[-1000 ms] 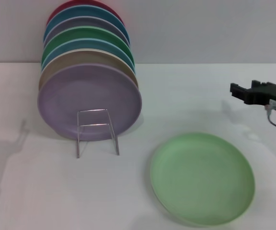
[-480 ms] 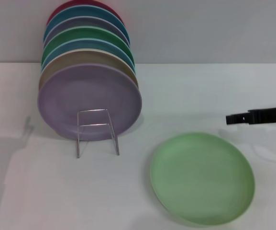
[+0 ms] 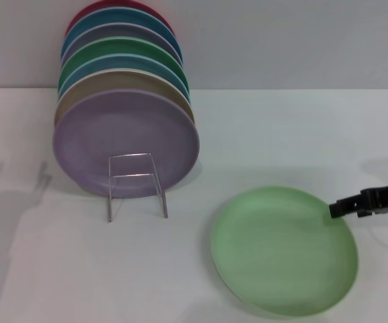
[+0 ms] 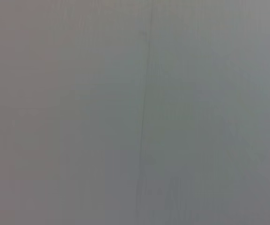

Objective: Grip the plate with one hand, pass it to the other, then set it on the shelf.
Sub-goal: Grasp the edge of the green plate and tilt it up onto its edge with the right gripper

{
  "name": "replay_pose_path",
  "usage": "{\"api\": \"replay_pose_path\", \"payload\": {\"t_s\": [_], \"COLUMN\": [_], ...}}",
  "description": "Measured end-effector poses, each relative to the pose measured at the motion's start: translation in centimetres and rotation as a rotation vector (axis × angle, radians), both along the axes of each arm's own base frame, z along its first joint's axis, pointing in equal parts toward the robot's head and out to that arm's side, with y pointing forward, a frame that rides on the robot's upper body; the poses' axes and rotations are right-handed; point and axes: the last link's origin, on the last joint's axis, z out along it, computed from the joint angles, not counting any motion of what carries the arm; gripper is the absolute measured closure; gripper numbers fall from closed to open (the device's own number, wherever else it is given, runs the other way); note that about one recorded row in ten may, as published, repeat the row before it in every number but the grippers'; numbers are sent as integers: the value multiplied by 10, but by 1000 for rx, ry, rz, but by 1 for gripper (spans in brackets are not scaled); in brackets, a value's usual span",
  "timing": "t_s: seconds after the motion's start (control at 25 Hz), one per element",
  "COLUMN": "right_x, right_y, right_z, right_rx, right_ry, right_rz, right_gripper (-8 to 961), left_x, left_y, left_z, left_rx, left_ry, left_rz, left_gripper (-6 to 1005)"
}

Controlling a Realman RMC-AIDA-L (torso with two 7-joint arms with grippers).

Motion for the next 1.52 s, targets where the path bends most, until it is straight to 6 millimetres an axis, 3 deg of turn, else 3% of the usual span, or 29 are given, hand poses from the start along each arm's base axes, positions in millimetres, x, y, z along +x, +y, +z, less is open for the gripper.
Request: {"api": "replay_pose_path", "payload": {"t_s": [0.28,1.28,1.52], "right_x": [9,13,11], "right_y": [-3,-1,0], "right_z": [-7,-18,-20], "right_rx": [-43,-78,-82], "right_ry": [-18,-18,-17], "right_rz": [-29,-35,-30], "right_gripper": [324,328,380], "left_x": [1,1,1], "left_y": [0,0,0], "left_z": [-1,0,1], "left_rx": [-3,2,6], "left_ry": [-1,-4,-4], "left_rz": [-3,-9,-7], "left_gripper": [182,186,187]}}
